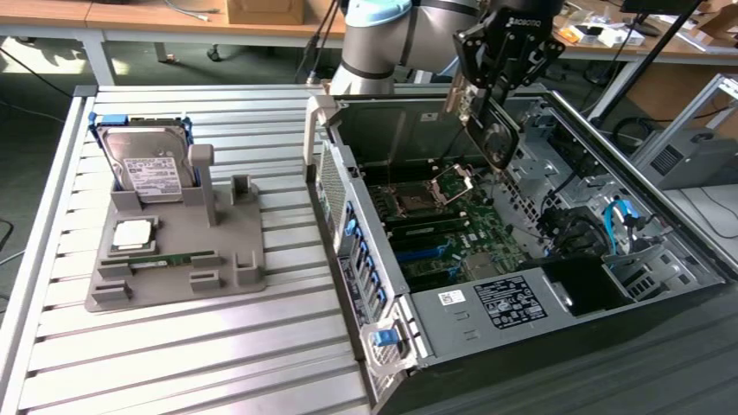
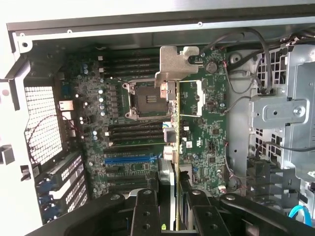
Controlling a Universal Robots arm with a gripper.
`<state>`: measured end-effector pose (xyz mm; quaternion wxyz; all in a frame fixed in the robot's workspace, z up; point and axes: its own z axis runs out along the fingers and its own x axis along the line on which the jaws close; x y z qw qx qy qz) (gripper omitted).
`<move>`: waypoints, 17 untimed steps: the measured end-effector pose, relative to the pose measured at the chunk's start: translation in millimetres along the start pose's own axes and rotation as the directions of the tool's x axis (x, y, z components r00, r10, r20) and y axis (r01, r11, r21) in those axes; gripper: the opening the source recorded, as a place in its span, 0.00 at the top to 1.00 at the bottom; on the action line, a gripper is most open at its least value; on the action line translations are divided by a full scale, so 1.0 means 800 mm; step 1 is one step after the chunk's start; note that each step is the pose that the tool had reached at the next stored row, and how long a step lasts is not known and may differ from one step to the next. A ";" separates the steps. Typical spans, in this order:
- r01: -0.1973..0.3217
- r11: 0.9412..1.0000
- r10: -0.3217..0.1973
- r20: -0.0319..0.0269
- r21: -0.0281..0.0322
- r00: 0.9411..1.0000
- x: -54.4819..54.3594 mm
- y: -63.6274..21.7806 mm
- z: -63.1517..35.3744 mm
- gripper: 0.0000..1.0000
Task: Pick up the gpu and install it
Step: 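Pick up the gpu and move the gpu toward the slot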
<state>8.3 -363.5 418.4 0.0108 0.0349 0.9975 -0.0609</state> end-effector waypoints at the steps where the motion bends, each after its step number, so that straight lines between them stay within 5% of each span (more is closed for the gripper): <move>1: 0.000 1.000 0.000 0.000 0.000 1.000 -0.001 0.000 0.000 0.73; 17: 0.000 1.000 0.000 0.000 0.000 1.000 -0.010 0.001 0.002 0.73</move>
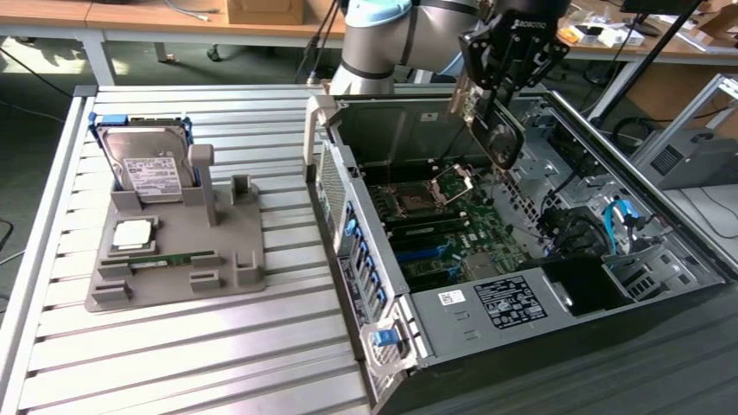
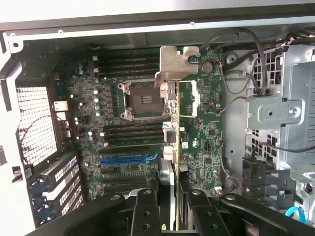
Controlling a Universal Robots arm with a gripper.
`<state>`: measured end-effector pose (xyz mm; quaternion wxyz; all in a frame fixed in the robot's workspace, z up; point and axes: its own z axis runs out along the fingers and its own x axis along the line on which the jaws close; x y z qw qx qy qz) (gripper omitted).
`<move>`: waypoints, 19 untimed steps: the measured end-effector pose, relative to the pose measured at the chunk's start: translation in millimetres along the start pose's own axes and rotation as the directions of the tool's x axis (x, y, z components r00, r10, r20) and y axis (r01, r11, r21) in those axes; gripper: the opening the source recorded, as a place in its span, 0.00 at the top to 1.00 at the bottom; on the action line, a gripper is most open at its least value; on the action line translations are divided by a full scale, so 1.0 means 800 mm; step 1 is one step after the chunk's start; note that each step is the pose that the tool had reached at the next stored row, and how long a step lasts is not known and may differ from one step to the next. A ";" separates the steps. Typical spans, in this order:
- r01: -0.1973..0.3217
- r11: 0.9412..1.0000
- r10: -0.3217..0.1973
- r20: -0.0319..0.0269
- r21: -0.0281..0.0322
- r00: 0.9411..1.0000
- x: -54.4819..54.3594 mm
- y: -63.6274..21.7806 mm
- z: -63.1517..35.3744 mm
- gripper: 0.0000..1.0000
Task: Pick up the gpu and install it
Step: 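Pick up the gpu and move the gpu toward the slot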
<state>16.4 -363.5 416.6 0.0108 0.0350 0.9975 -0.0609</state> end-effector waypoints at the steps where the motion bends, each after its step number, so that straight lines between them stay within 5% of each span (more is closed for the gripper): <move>1: 0.000 1.000 0.000 0.000 0.000 1.000 -0.001 0.000 0.000 0.73; 19: 0.000 1.000 0.000 0.000 0.000 1.000 -0.011 0.001 0.003 0.73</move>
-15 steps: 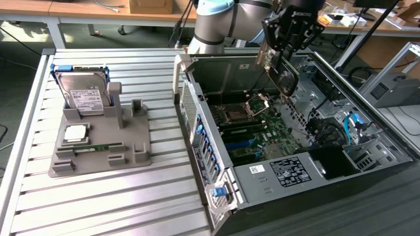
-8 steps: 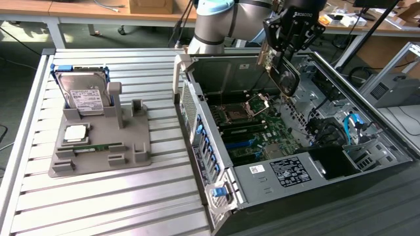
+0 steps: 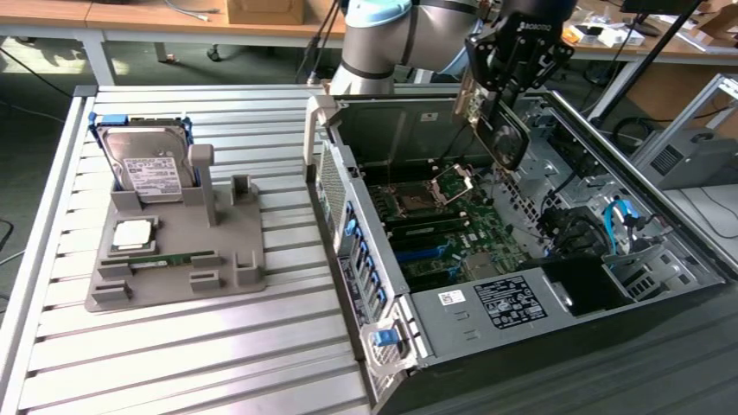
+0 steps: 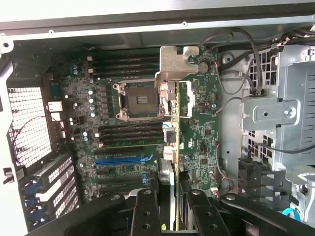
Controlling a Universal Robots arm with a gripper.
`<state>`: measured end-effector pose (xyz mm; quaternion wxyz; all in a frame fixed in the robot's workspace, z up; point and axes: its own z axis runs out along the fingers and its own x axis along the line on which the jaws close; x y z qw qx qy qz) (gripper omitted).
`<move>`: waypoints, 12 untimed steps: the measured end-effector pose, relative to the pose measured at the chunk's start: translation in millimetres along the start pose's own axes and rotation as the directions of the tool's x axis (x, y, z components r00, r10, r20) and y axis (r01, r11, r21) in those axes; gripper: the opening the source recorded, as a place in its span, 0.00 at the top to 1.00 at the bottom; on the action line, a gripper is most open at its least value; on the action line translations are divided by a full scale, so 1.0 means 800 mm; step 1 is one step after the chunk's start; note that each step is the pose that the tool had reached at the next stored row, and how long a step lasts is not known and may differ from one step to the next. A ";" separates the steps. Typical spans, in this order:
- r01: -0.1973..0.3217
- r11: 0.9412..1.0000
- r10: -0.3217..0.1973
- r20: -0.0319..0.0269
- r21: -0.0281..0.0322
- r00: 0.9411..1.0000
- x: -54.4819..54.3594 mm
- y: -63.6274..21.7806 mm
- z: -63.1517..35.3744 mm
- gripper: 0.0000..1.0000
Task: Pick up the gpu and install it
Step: 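Pick up the gpu and move the gpu toward the slot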
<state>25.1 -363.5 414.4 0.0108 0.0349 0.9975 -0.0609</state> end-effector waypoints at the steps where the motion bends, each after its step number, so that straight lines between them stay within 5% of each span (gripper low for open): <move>1: 0.000 1.000 0.000 0.000 0.000 1.000 0.000 0.000 0.000 0.73; 12: 0.000 1.000 0.000 0.000 0.000 1.000 -0.005 0.001 0.002 0.73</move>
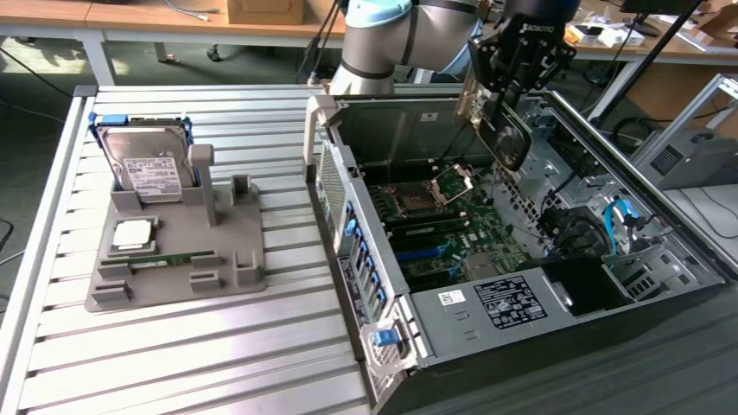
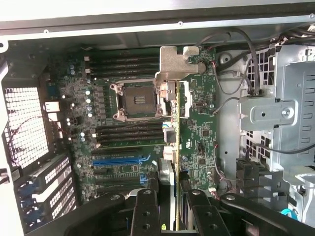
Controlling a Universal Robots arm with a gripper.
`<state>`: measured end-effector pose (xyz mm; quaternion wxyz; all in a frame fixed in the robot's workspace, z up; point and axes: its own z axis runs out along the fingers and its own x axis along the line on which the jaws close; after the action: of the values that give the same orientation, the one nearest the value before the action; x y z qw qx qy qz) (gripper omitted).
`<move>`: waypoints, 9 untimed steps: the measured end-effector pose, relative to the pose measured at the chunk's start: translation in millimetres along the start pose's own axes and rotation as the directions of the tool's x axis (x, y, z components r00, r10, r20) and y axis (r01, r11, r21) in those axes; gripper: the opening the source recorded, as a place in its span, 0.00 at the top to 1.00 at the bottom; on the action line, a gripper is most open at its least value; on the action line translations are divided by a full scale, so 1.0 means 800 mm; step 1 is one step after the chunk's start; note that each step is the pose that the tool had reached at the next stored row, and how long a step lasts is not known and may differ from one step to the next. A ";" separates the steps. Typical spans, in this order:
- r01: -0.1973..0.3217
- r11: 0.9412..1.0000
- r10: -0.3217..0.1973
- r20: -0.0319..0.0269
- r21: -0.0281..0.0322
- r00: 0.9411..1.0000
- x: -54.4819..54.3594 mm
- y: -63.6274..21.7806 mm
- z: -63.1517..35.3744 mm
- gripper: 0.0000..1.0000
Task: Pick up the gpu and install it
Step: 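Pick up the gpu and move the gpu toward the slot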
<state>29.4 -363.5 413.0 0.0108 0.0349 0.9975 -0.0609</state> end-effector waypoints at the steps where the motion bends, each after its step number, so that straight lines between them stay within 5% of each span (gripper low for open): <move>1: 0.000 1.000 0.000 0.000 0.000 1.000 -0.001 0.000 0.000 0.73; 9: 0.000 1.000 0.000 0.000 0.000 1.000 -0.004 0.000 0.001 0.73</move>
<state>32.4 -363.5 412.0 0.0108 0.0350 0.9975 -0.0609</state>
